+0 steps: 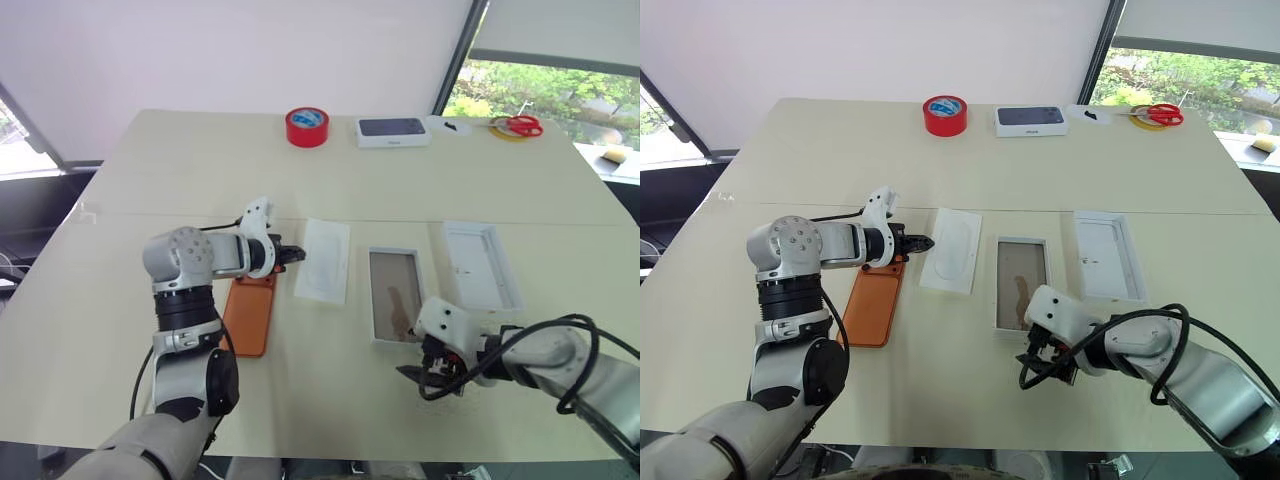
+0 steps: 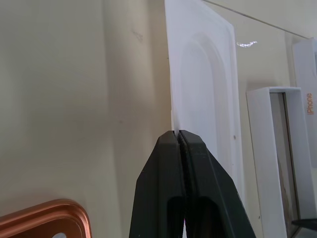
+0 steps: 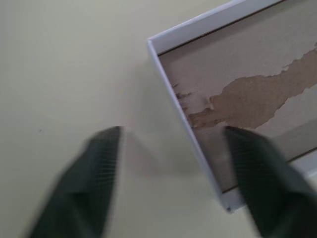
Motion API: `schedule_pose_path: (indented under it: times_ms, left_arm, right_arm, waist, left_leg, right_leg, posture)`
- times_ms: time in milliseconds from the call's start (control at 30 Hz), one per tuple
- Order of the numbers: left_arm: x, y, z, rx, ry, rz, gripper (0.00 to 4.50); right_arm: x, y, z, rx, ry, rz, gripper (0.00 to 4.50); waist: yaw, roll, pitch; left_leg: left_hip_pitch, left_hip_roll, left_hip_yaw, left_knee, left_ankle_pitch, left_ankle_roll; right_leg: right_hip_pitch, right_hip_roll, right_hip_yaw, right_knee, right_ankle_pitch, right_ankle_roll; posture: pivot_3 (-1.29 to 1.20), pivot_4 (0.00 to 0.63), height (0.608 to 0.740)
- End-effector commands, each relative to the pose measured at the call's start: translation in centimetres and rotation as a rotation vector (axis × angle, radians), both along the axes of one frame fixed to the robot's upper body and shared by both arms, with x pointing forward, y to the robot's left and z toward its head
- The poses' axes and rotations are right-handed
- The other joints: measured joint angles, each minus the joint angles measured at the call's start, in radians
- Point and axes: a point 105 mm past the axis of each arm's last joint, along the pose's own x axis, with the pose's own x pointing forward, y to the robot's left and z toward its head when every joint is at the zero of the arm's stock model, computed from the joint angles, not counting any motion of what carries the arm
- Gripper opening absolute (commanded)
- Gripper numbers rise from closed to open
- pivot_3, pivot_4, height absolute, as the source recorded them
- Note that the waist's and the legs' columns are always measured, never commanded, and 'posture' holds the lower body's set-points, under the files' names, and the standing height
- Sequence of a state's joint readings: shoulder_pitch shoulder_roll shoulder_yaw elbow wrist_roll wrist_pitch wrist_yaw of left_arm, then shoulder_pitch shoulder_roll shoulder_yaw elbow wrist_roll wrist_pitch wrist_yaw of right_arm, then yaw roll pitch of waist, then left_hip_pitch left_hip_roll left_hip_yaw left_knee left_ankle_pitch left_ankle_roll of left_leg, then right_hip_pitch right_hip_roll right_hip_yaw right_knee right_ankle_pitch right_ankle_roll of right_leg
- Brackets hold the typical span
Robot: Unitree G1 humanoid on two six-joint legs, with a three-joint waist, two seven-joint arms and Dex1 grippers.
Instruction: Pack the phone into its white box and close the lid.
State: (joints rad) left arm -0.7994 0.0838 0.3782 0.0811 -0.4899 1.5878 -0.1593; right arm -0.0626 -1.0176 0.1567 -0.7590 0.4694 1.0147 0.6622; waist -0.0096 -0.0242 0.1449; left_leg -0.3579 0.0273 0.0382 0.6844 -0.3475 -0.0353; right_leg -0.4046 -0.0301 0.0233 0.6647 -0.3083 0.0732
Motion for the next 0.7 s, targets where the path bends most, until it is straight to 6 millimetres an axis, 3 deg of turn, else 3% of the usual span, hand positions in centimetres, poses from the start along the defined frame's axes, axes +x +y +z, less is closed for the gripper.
schedule_pose_path:
  times_ms: [33,133,433,700]
  left_arm:
    - [0.2,0.1,1.4,-0.008,-0.049,0.005,0.00]
    - [0.2,0.2,1.5,-0.033,-0.042,0.020,0.00]
    - [1.8,2.0,4.3,-0.225,-0.053,0.148,0.00]
    - [2.8,5.1,5.4,-0.188,-0.094,0.223,0.00]
  right_arm:
    - [0.2,0.4,0.8,-0.017,-0.059,0.057,1.22]
    - [0.2,0.8,1.0,-0.032,-0.092,0.107,0.05]
    - [1.8,2.0,2.2,-0.072,-0.247,0.235,0.05]
    - [4.4,4.7,2.1,-0.126,-0.346,0.422,0.05]
  waist:
    - [0.000,0.000,0.000]
    - [0.000,0.000,0.000]
    - [-0.002,-0.003,0.002]
    - [-0.004,-0.005,0.003]
  left_leg:
    - [0.000,0.000,0.000,0.000,0.000,0.000]
    - [0.000,0.000,0.000,0.000,0.000,0.000]
    - [0.000,0.000,-0.001,0.000,0.001,-0.001]
    - [0.000,0.000,-0.002,-0.001,0.003,-0.005]
  right_leg:
    - [0.000,0.000,0.000,0.000,0.000,0.000]
    - [0.000,0.000,0.000,0.000,0.000,0.000]
    - [0.000,0.000,-0.001,0.000,0.000,0.000]
    - [-0.001,0.000,-0.002,0.001,0.000,0.000]
  posture:
    - [0.00,0.150,0.724]
    - [0.00,0.150,0.724]
    - [0.00,0.150,0.724]
    - [0.00,0.150,0.724]
